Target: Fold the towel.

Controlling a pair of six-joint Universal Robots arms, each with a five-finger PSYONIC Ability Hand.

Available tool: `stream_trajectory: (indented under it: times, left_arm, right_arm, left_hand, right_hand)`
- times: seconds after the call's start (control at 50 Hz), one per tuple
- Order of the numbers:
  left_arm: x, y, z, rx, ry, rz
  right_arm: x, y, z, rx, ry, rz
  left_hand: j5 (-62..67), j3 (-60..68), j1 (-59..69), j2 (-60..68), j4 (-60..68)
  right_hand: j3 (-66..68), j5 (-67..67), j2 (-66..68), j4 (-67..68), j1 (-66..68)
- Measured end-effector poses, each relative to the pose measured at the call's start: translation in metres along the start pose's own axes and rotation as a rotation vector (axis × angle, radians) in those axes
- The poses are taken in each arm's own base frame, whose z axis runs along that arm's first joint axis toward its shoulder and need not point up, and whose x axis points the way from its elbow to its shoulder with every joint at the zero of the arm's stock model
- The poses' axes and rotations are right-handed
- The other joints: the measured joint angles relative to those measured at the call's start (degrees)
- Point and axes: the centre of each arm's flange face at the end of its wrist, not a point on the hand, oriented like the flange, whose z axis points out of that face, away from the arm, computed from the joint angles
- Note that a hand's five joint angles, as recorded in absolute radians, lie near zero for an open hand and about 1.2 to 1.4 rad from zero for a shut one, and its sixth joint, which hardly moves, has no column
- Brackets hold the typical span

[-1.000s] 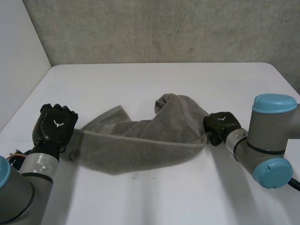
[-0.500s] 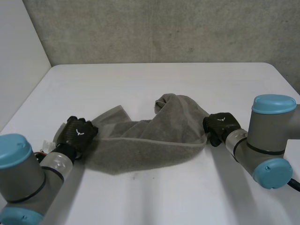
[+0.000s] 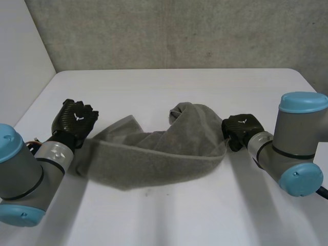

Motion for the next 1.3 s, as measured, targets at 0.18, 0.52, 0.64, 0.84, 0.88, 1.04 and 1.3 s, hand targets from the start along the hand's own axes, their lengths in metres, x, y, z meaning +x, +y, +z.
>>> stream_trajectory:
  times: [0.18,0.52,0.64,0.84,0.88,1.04,1.3]
  left_arm:
    - [0.005,0.008,-0.002,-0.027,0.023,-0.014]
    - [0.022,0.027,0.003,-0.090,0.090,-0.029]
    - [0.029,0.035,0.007,-0.131,0.127,-0.036]
    - [0.032,0.041,0.011,-0.196,0.173,-0.043]
    - [0.031,0.041,0.013,-0.198,0.173,-0.042]
    - [0.016,0.028,0.031,-0.144,0.123,-0.028]
    - [-0.080,-0.069,0.099,0.214,-0.213,-0.110]
  right_arm:
    - [0.002,0.005,-0.004,-0.026,0.002,0.006]
    - [0.001,0.011,-0.003,-0.042,-0.002,-0.027]
    - [0.000,0.013,-0.002,-0.048,-0.004,-0.030]
    - [0.001,0.014,0.003,-0.048,-0.006,-0.034]
    - [0.001,0.012,0.005,-0.040,-0.004,-0.042]
    - [0.008,-0.011,0.018,0.041,0.024,-0.085]
    - [0.050,-0.137,0.029,0.571,0.247,-0.096]
  left_hand:
    - [0.25,0.15,0.00,0.15,0.18]
    - [-36.79,-38.21,-35.67,-38.38,-38.25]
    - [-38.41,-39.73,-37.20,-39.92,-39.90]
    - [-17.94,-19.14,-16.64,-19.21,-19.14]
    - [-11.36,-12.59,-9.51,-12.03,-12.59]
    - [-0.20,-0.37,-0.22,-0.36,-0.33]
    - [0.33,0.15,0.00,0.16,0.18]
  right_hand:
    - [0.00,0.00,0.00,0.00,0.01]
    - [-5.05,-2.11,-4.20,-4.83,-6.34]
    - [-5.31,-2.19,-4.22,-4.87,-6.40]
    - [-3.69,-1.88,-2.93,-3.74,-4.55]
    - [-0.66,-0.14,0.32,-0.41,-0.92]
    - [-0.11,-0.12,0.60,0.19,-0.24]
    - [-0.10,-0.10,0.59,0.20,0.14]
